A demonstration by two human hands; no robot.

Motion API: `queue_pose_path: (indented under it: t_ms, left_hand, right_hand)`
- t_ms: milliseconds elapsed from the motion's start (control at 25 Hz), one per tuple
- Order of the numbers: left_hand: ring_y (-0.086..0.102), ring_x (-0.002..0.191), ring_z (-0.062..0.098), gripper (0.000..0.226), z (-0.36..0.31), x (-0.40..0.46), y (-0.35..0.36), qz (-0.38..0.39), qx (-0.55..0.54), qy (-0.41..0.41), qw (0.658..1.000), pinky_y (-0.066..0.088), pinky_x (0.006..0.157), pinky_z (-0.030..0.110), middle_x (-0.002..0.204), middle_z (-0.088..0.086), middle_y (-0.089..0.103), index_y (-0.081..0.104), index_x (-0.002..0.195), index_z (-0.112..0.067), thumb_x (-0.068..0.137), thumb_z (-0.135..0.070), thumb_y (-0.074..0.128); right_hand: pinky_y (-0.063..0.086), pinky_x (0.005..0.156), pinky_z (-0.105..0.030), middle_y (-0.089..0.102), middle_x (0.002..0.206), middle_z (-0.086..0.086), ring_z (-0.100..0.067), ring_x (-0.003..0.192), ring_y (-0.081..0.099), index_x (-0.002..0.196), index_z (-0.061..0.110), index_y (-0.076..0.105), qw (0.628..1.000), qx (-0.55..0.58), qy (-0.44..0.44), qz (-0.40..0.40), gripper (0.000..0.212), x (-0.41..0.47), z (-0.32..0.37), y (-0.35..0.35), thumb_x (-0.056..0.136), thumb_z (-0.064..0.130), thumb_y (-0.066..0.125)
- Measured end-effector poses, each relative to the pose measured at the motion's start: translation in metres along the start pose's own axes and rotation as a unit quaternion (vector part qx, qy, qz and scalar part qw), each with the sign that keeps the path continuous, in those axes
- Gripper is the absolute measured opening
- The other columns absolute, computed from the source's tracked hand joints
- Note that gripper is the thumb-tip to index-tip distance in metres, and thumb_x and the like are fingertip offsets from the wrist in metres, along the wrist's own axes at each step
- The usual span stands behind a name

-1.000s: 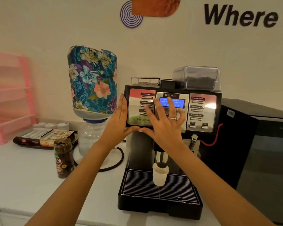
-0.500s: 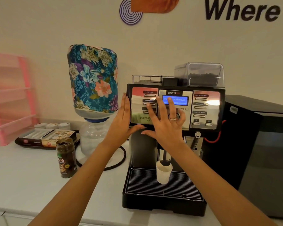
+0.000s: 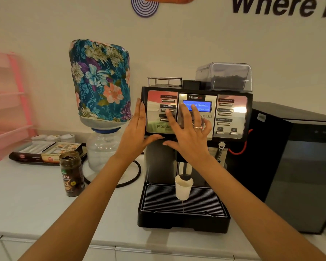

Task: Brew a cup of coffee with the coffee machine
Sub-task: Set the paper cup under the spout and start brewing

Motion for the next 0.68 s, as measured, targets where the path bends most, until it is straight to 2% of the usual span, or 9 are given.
queue_pose_path:
  t_ms: [120, 200, 280, 360, 480, 560, 680]
  left_hand:
    - [0.011, 0.146, 0.026, 0.088, -0.005, -0.017, -0.001, -0.03, 0.048, 0.022, 0.998, 0.022, 0.116, 0.043, 0.157, 0.02, 0.01, 0.01, 0.149, -0.002, 0.091, -0.058, 0.043]
    - [0.013, 0.146, 0.028, 0.079, -0.007, -0.041, 0.005, -0.035, 0.057, 0.01, 0.998, 0.024, 0.114, 0.05, 0.157, 0.018, 0.013, 0.016, 0.149, -0.003, 0.094, -0.054, 0.041]
    - [0.01, 0.146, 0.027, 0.075, -0.01, -0.072, 0.015, -0.014, 0.05, -0.012, 0.999, 0.022, 0.115, 0.05, 0.158, 0.016, 0.011, 0.016, 0.15, -0.006, 0.096, -0.053, 0.037]
    - [0.008, 0.147, 0.026, 0.07, -0.014, -0.108, 0.031, 0.019, 0.049, -0.033, 0.998, 0.018, 0.116, 0.047, 0.159, 0.013, 0.009, 0.014, 0.151, -0.008, 0.098, -0.051, 0.033]
    - [0.004, 0.147, 0.019, 0.063, -0.017, -0.169, 0.056, 0.077, 0.031, -0.072, 0.994, 0.014, 0.116, 0.042, 0.16, 0.006, 0.006, 0.01, 0.152, -0.014, 0.099, -0.042, 0.032]
    - [0.012, 0.146, 0.016, 0.059, -0.022, -0.216, 0.073, 0.124, -0.002, -0.084, 0.989, 0.02, 0.115, 0.04, 0.159, 0.002, 0.012, 0.019, 0.151, -0.015, 0.098, -0.036, 0.036]
    - [0.033, 0.138, 0.02, 0.047, -0.029, -0.279, 0.094, 0.186, -0.023, -0.055, 0.981, 0.041, 0.105, 0.041, 0.153, 0.004, 0.027, 0.045, 0.138, -0.013, 0.094, -0.027, 0.043]
  right_hand:
    - [0.028, 0.097, -0.05, 0.018, 0.15, -0.012, -0.034, 0.135, 0.021, 0.148, 0.027, 0.018, 0.999, 0.037, 0.017, -0.009, 0.088, -0.014, 0.002, -0.006, 0.077, 0.067, 0.05]
    - [0.031, 0.093, -0.046, 0.023, 0.146, -0.012, -0.031, 0.13, 0.027, 0.146, 0.025, 0.024, 0.998, 0.063, 0.024, -0.019, 0.08, -0.035, 0.004, -0.009, 0.08, 0.059, 0.053]
    - [0.034, 0.088, -0.043, 0.037, 0.137, -0.011, -0.028, 0.121, 0.037, 0.14, 0.021, 0.036, 0.994, 0.101, 0.026, -0.017, 0.068, -0.065, 0.008, -0.008, 0.082, 0.05, 0.056]
    - [0.039, 0.081, -0.039, 0.052, 0.121, -0.01, -0.025, 0.108, 0.045, 0.124, 0.018, 0.05, 0.988, 0.146, 0.04, 0.0, 0.049, -0.103, 0.011, -0.003, 0.083, 0.042, 0.061]
    - [0.042, 0.071, -0.032, 0.06, 0.104, -0.009, -0.022, 0.093, 0.05, 0.106, 0.017, 0.053, 0.977, 0.2, 0.054, 0.056, 0.03, -0.169, 0.02, 0.009, 0.083, 0.034, 0.06]
    - [0.047, 0.067, -0.03, 0.061, 0.097, -0.007, -0.022, 0.086, 0.055, 0.102, 0.016, 0.054, 0.959, 0.25, 0.062, 0.114, 0.024, -0.214, 0.03, 0.02, 0.084, 0.031, 0.059]
    - [0.05, 0.065, -0.026, 0.059, 0.095, -0.001, -0.018, 0.083, 0.056, 0.101, 0.016, 0.056, 0.923, 0.29, 0.088, 0.238, 0.025, -0.277, 0.044, 0.035, 0.086, 0.036, 0.054]
Point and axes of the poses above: each hand's wrist, its own x-axis towards the middle knuckle, its own y-axis out of the palm, z = x × y, the point moved 5 cm from there along x, towards the middle knuckle
